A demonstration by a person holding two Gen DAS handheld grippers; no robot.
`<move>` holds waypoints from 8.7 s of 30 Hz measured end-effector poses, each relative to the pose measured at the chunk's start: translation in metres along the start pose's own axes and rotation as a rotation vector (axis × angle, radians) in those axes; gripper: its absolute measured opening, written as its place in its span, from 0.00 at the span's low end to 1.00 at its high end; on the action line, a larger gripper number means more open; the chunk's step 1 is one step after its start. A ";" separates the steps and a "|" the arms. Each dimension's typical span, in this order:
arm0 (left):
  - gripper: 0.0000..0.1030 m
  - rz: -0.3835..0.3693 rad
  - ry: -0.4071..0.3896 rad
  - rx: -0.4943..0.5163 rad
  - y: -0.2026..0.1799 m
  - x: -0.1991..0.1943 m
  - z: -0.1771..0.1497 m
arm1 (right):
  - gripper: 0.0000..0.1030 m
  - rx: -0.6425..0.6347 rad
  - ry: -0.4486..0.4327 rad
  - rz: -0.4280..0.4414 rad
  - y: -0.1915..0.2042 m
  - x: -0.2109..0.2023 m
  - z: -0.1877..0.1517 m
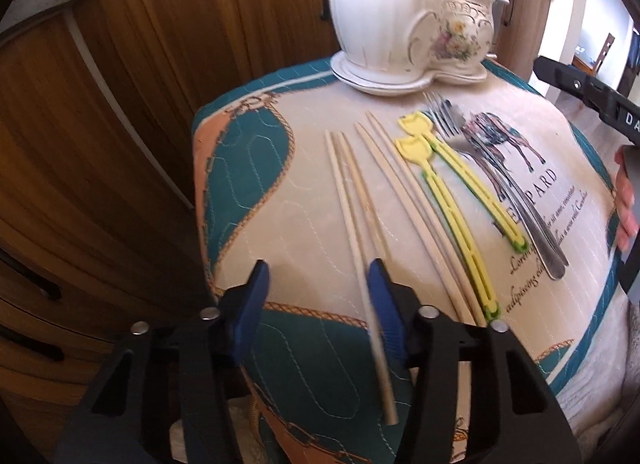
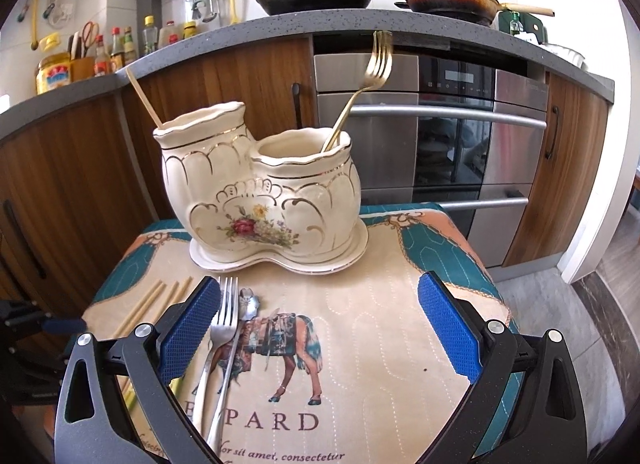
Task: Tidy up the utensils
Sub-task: 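Withdraw both tools and lower the left tool onto another chopstick, then grasp the flower-handled silver spoon with the right tool while the left tool grips a chopstick, then lift the chopstick and spoon and carry them over the ceramic holder, then release the chopstick into the larger pot while the right tool releases the spoon into the smaller pot, then withdraw both tools from the holder back over the placemat, then lower the left tool onto a wooden chopstick and close on it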
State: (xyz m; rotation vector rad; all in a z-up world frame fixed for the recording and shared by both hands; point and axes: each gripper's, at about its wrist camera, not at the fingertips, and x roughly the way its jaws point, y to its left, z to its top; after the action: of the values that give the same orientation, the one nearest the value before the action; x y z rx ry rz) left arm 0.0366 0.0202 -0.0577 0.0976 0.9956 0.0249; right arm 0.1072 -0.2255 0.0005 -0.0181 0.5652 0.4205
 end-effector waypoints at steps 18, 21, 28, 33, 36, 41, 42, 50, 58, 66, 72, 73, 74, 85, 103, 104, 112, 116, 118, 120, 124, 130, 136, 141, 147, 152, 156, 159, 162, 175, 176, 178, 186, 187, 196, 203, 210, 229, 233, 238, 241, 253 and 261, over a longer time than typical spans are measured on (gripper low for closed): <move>0.04 -0.069 -0.019 -0.051 0.007 0.006 0.007 | 0.78 -0.133 0.199 0.090 0.029 0.021 -0.017; 0.04 -0.072 -0.029 -0.060 0.009 0.005 0.006 | 0.62 -0.132 0.248 0.097 0.032 0.029 -0.022; 0.04 -0.088 -0.048 -0.062 0.010 0.005 0.006 | 0.34 -0.214 0.300 0.126 0.052 0.034 -0.032; 0.04 -0.101 -0.057 -0.065 0.013 0.006 0.005 | 0.27 -0.242 0.328 0.123 0.059 0.037 -0.036; 0.04 -0.111 -0.061 -0.069 0.014 0.006 0.004 | 0.26 -0.248 0.338 0.131 0.062 0.038 -0.038; 0.04 -0.120 -0.065 -0.074 0.015 0.007 0.004 | 0.09 -0.188 0.353 0.184 0.054 0.040 -0.036; 0.04 -0.123 -0.065 -0.077 0.016 0.007 0.004 | 0.08 -0.161 0.357 0.201 0.050 0.041 -0.035; 0.04 -0.126 -0.066 -0.085 0.016 0.007 0.003 | 0.04 -0.103 0.317 0.220 0.039 0.029 -0.029; 0.04 -0.123 -0.080 -0.081 0.017 0.000 0.005 | 0.03 -0.109 0.320 0.191 0.026 0.016 -0.033; 0.04 -0.130 -0.069 -0.052 0.012 0.002 0.005 | 0.08 -0.131 0.402 0.162 0.021 0.022 -0.040; 0.04 -0.136 -0.060 -0.053 0.012 0.007 0.004 | 0.09 -0.154 0.393 0.157 0.025 0.026 -0.039; 0.04 -0.137 -0.060 -0.052 0.012 0.007 0.003 | 0.07 -0.146 0.386 0.159 0.024 0.025 -0.040; 0.04 -0.137 -0.062 -0.052 0.013 0.007 0.004 | 0.04 -0.139 0.382 0.162 0.024 0.024 -0.041; 0.04 -0.161 -0.199 -0.057 0.016 -0.027 0.013 | 0.04 -0.082 0.194 0.208 0.017 -0.011 -0.021; 0.04 -0.279 -0.581 0.006 -0.021 -0.081 0.094 | 0.04 0.088 -0.246 0.229 -0.004 -0.035 0.087; 0.04 -0.280 -0.599 0.001 -0.020 -0.081 0.099 | 0.04 0.095 -0.253 0.236 -0.004 -0.033 0.092; 0.04 -0.348 -0.792 -0.104 -0.008 -0.079 0.151 | 0.04 0.127 -0.355 0.247 -0.003 0.001 0.127; 0.04 -0.384 -0.816 -0.111 -0.004 -0.068 0.171 | 0.04 0.174 -0.366 0.279 -0.013 0.023 0.137; 0.04 -0.384 -0.820 -0.100 -0.006 -0.061 0.180 | 0.04 0.186 -0.368 0.279 -0.016 0.035 0.140; 0.04 -0.369 -0.822 -0.089 -0.010 -0.053 0.187 | 0.04 0.193 -0.363 0.271 -0.019 0.047 0.141; 0.04 -0.344 -0.827 -0.081 -0.012 -0.042 0.195 | 0.04 0.198 -0.349 0.261 -0.019 0.063 0.138; 0.04 -0.325 -0.837 -0.087 -0.011 -0.031 0.194 | 0.04 0.184 -0.378 0.226 -0.018 0.069 0.130; 0.04 -0.326 -0.827 -0.076 -0.011 -0.027 0.185 | 0.04 0.157 -0.391 0.174 -0.016 0.072 0.126; 0.04 -0.322 -0.829 -0.063 -0.009 -0.033 0.171 | 0.04 0.139 -0.393 0.143 -0.014 0.076 0.124; 0.04 -0.301 -0.780 -0.040 -0.010 -0.030 0.163 | 0.04 0.079 -0.383 0.112 -0.005 0.073 0.117; 0.04 -0.276 -0.737 -0.028 -0.010 -0.031 0.158 | 0.04 0.044 -0.364 0.104 -0.003 0.061 0.109; 0.04 -0.241 -0.677 -0.027 -0.011 -0.030 0.156 | 0.04 0.015 -0.317 0.115 -0.001 0.056 0.103; 0.04 -0.242 -0.640 -0.033 -0.011 -0.031 0.157 | 0.04 0.015 -0.280 0.131 -0.001 0.055 0.101; 0.04 -0.237 -0.615 -0.034 -0.011 -0.033 0.158 | 0.04 0.019 -0.244 0.142 0.000 0.053 0.099; 0.13 -0.242 -0.587 -0.022 -0.015 -0.030 0.163 | 0.04 0.051 -0.206 0.179 -0.003 0.052 0.094; 0.23 -0.240 -0.587 -0.022 -0.016 -0.030 0.164 | 0.04 0.052 -0.205 0.181 -0.004 0.052 0.094; 0.33 -0.242 -0.597 -0.027 -0.015 -0.032 0.163 | 0.04 0.056 -0.205 0.181 -0.004 0.051 0.094; 0.45 -0.211 -0.624 -0.030 -0.016 -0.047 0.153 | 0.39 0.086 -0.203 0.183 -0.012 0.038 0.084; 0.47 -0.212 -0.622 -0.034 -0.016 -0.049 0.149 | 0.42 0.088 -0.203 0.183 -0.012 0.034 0.081; 0.91 -0.129 -0.591 -0.109 0.004 -0.062 0.108 | 0.89 0.108 -0.197 0.186 -0.016 0.005 0.049; 0.94 -0.082 -0.469 -0.140 0.015 -0.053 0.077 | 0.93 0.139 -0.127 0.195 -0.012 0.000 0.020; 0.94 -0.038 -0.321 -0.130 0.015 -0.033 0.043 | 0.93 0.103 -0.063 0.188 -0.001 -0.002 -0.001; 0.90 -0.014 -0.114 -0.057 0.002 -0.002 -0.001 | 0.94 -0.003 0.090 0.139 0.011 0.014 -0.020; 0.81 -0.022 -0.090 -0.044 0.002 -0.004 -0.002 | 0.94 -0.003 0.104 0.144 0.010 0.016 -0.021; 0.68 -0.055 -0.049 -0.012 -0.003 -0.004 -0.003 | 0.94 0.008 0.121 0.144 0.008 0.020 -0.020; 0.49 -0.068 -0.024 0.016 -0.008 -0.001 -0.004 | 0.94 0.011 0.125 0.146 0.008 0.020 -0.020; 0.07 -0.072 -0.017 0.050 -0.014 0.004 -0.002 | 0.93 -0.037 0.172 0.179 0.017 0.020 -0.021; 0.05 -0.069 -0.041 0.057 -0.012 0.006 0.000 | 0.52 -0.108 0.291 0.240 0.041 0.028 -0.032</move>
State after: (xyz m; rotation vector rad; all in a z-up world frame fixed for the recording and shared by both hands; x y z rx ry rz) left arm 0.0394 0.0083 -0.0642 0.1160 0.9584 -0.0684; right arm 0.0957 -0.1811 -0.0366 -0.1174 0.8345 0.6889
